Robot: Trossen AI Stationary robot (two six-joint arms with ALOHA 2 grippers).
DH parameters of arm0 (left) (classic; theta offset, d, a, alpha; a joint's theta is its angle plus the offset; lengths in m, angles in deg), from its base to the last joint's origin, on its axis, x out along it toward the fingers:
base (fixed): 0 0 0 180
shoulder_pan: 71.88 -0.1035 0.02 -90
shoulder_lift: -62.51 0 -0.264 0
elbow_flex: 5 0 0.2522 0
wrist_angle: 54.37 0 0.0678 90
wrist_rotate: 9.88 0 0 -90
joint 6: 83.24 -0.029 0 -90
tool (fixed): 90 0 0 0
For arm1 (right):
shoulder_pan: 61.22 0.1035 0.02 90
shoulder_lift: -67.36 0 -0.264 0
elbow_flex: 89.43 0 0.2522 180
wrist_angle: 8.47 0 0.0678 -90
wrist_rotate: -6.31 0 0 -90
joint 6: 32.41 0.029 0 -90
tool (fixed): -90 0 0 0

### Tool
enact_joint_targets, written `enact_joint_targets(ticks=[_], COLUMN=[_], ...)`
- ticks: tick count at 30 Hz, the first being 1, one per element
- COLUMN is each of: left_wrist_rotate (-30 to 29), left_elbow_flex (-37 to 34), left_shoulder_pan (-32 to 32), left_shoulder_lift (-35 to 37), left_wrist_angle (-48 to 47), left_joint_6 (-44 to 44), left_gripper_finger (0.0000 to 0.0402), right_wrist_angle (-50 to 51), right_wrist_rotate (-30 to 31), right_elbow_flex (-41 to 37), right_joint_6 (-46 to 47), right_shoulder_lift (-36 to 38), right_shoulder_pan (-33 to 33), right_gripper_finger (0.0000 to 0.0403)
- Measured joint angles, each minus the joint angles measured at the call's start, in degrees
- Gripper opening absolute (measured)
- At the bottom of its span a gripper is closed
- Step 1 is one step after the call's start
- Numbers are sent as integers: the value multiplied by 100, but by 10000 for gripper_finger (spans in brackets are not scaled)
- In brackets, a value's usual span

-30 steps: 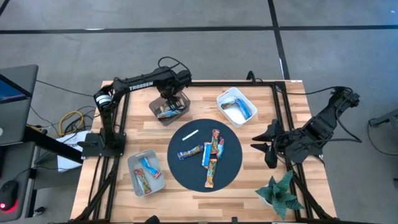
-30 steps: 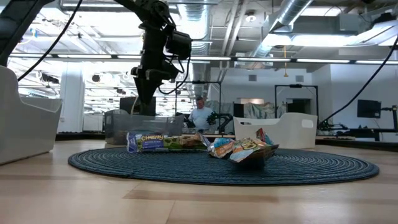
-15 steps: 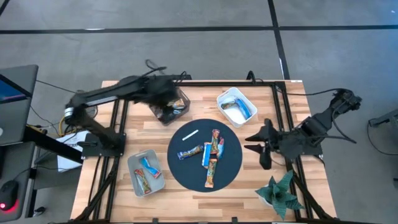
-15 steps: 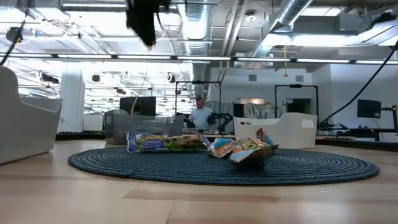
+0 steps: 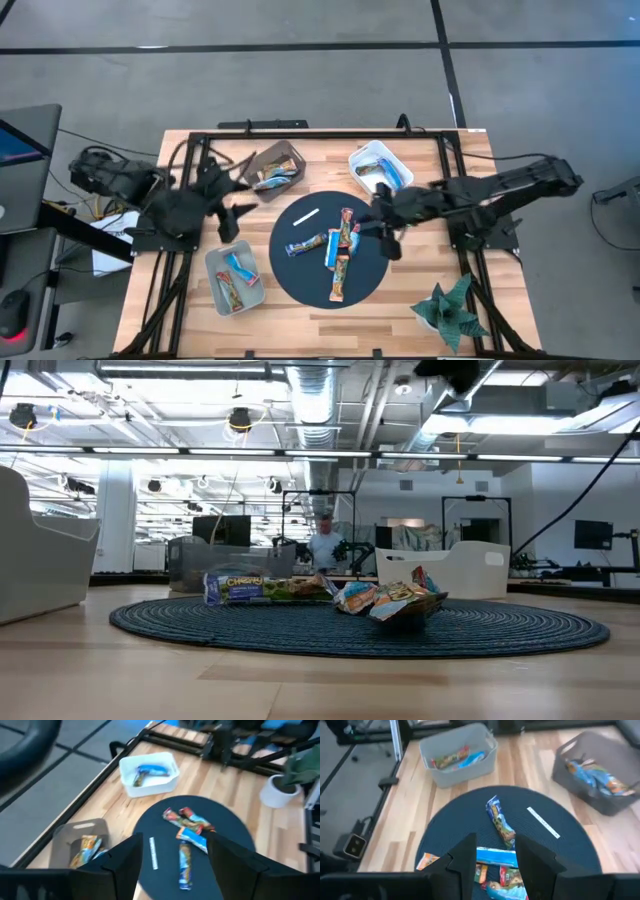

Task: Pick and place Granola Bars by type
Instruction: Put the blue granola bar into the white bin

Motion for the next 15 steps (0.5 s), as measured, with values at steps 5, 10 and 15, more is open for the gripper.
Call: enact_joint_targets(ticks=[5, 10, 15], left_wrist_rotate=[-700, -1375, -1798], left_elbow_flex=[0, 0, -2], left_shoulder_pan=[771, 1332, 1592], left_shoulder_lift=[-360, -721, -1034], left_wrist_angle=[2, -2, -29], left_joint_6=[397, 813, 1187], left_gripper_finger=[213, 213, 213], right_wrist_angle=[-434, -1023, -1020], right_wrist_rotate=[-833, -1078, -1066], right_elbow_flex=[0, 112, 626], right_joint_6=[-412, -679, -869], right_shoulder_lift=[-701, -1322, -2086], right_shoulder_pan=[-382, -542, -660], right_gripper_finger=[127, 127, 132])
